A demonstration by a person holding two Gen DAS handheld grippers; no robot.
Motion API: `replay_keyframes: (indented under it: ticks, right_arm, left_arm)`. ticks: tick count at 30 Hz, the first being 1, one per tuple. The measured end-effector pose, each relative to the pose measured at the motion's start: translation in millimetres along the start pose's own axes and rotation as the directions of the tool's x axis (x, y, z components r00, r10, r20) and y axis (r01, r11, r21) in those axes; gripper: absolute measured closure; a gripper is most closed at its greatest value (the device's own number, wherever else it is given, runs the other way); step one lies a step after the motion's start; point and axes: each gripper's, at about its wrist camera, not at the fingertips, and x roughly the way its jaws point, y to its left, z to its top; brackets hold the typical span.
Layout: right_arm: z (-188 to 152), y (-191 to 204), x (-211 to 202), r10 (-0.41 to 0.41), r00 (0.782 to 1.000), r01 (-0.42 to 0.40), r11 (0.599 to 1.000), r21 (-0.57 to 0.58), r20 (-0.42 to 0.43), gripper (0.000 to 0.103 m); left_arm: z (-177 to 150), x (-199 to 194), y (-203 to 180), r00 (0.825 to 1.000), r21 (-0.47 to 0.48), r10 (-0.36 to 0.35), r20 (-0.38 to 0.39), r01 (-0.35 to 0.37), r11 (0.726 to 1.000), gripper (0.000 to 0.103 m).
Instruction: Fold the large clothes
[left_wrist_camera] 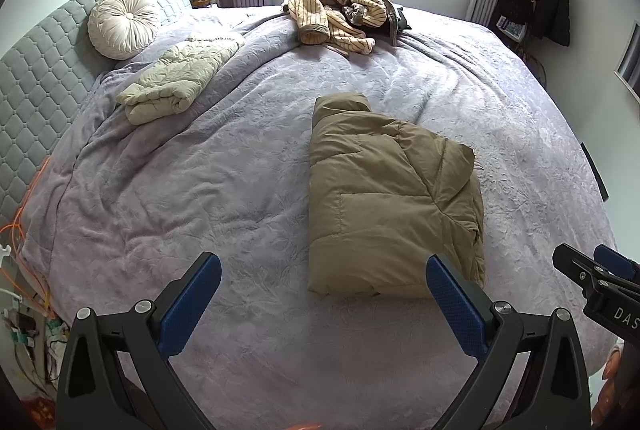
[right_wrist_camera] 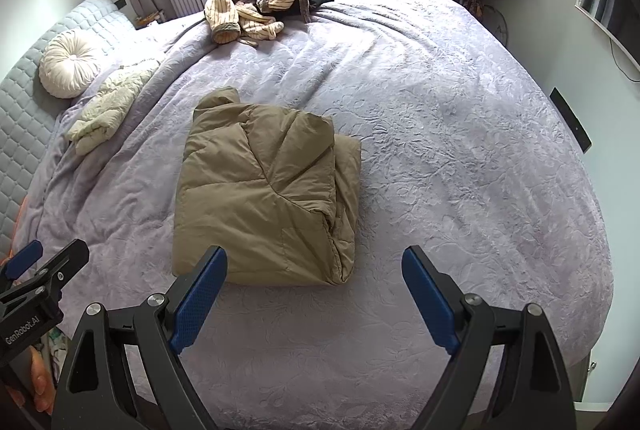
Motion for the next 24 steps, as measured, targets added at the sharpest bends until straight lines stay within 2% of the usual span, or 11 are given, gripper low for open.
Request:
replay_keyframes:
  ticks: [24]
  right_arm:
    - [3.3,-3.9,-0.6,0.004,1.000,-0.004,1.000,-0.004,-0.003,0.012]
  left_arm:
    - [3.8,7.4,4.9,1.000,0.001,-0.004,-0.013,0.004,1.000,0.000]
